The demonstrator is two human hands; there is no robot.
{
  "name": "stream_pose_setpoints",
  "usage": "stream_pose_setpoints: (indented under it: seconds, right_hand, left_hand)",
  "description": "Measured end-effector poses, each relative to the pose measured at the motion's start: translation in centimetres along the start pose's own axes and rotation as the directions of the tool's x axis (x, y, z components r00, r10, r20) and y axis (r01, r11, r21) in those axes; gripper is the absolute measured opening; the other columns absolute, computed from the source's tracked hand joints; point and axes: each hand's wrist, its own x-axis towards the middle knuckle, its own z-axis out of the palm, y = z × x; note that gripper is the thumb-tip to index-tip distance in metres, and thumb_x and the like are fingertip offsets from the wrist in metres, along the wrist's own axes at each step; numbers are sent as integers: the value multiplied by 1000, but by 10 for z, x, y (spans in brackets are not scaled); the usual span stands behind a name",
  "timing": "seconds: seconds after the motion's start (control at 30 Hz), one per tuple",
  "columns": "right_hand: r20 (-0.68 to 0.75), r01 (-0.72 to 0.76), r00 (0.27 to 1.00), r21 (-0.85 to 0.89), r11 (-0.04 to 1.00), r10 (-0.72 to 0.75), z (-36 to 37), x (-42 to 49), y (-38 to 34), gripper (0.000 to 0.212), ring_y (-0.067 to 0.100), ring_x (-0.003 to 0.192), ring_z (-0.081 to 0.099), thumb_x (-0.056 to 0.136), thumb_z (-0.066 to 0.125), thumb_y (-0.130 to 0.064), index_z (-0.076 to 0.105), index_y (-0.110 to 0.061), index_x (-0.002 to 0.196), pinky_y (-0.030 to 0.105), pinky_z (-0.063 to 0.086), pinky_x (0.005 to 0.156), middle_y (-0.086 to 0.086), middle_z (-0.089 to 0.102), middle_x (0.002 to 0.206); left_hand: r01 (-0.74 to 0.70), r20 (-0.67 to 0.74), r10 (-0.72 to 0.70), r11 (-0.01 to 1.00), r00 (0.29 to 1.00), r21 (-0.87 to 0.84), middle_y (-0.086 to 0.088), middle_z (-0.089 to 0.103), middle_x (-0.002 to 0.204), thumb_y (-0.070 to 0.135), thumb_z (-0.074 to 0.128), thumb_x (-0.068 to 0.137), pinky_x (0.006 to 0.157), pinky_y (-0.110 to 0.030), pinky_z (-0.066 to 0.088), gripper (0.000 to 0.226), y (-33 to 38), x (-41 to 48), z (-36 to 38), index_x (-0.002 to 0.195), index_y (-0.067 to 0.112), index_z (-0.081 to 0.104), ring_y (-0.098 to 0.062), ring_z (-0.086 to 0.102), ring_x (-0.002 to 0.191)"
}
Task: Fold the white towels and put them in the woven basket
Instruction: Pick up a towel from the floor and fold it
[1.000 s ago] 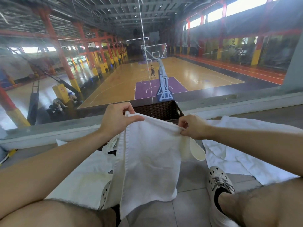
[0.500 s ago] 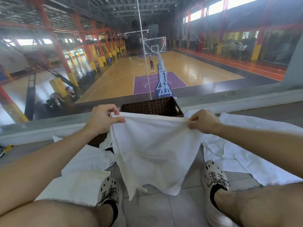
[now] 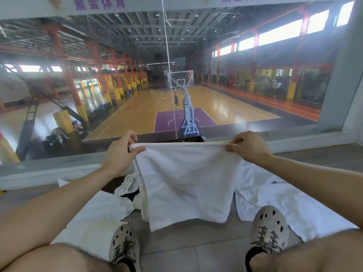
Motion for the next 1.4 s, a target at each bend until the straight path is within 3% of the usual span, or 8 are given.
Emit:
stream_pose_setpoints:
  seconds: [0.27,0.43,0.53,0.73,0.87,1.1,1.27,1.4]
  right_hand:
    - [-38,43,998,38,998,-41,15,1,-5,34,23,86,63,94,78,-37,62,-29,123,39,54,73,-5,68,101]
    - [56,1,998,-53,999,2,30,4,1,24,19,74,65,92,76,-38,74,-24,72,31,47,59,-1,72,77]
    - [41,46,998,-57,997,-43,31,7,-2,25,24,79,64,93,75,-37,69,-22,75,34,46,62,-2,67,77]
    - [546,61,808,-448,892,219,32,3,-2,26,28,55,76,91,69,-25,72,-2,79,32,61,54,17,75,79]
    - [572,250,792,-621,743,212,60,-16,-11,26,26,69,73,89,63,-26,61,-9,69,37,67,75,8,65,72]
    - [713,198,696,-81,977,-82,101,-59,-46,82,15,109,63,63,83,-82,61,-34,125,40,54,100,-13,67,118]
    - [585,222,801,-94,971,-126,125,-55,-83,39,24,85,65,97,68,-51,68,-13,88,31,46,67,-1,66,85]
    - [497,-31,865,-87,996,70,98,-19,-87,36,31,58,75,102,59,-32,67,-2,83,31,56,54,11,73,65]
  left_hand:
    - [34,15,-34,999,999,-20,8,65,85,40,59,108,68,-38,45,19,2,-4,7,94,27,60,-11,61,80]
    - [156,83,-157,987,984,25,10,70,88,38,64,106,65,-28,42,17,-6,-1,17,95,25,66,-10,64,85]
    - [160,90,-157,987,983,-27,14,75,93,38,69,103,69,-26,45,12,-10,-3,19,97,30,76,-5,67,90]
    - [73,50,-65,982,997,-176,14,76,92,44,72,100,80,-38,54,13,17,-1,17,97,33,76,-8,69,92]
    - [-48,64,62,980,996,-192,12,76,91,42,73,100,82,-39,54,11,46,-1,23,96,32,77,-7,68,90]
    - [-152,108,169,977,980,-153,18,76,92,49,73,99,80,-32,52,14,66,-4,27,99,35,77,-6,68,92]
    - [-164,84,174,979,981,-119,19,77,92,49,73,99,78,-29,51,16,59,-6,21,99,35,80,-5,69,91]
    - [-150,44,152,988,987,-48,19,76,88,44,73,101,75,-30,52,16,43,-7,13,98,31,81,-2,67,86]
